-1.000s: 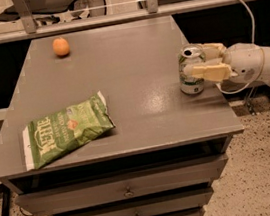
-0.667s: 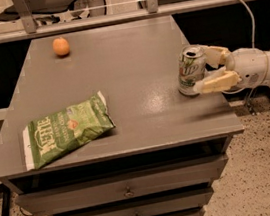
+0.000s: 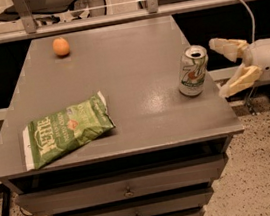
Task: Place 7up can upright
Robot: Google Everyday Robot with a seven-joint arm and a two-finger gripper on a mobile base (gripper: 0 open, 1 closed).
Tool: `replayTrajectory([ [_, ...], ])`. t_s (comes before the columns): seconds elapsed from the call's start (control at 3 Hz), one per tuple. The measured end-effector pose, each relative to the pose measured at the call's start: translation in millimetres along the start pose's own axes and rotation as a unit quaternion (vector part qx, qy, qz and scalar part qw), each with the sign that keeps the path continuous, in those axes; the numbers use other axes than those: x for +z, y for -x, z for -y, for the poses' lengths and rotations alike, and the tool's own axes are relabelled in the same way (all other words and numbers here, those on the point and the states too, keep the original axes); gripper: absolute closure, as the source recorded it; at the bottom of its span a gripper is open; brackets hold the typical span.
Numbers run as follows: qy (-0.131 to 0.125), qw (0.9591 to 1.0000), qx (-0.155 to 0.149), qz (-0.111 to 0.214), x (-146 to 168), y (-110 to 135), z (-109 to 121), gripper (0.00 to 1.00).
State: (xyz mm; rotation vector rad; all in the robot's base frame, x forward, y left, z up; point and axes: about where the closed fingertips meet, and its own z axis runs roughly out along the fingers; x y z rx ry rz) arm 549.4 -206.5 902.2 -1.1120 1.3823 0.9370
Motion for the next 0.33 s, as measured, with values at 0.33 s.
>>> replayTrajectory([
  [0.33,-0.049,0.9959,-0.032,-0.069,-49.2,24.4,26.2,0.0],
])
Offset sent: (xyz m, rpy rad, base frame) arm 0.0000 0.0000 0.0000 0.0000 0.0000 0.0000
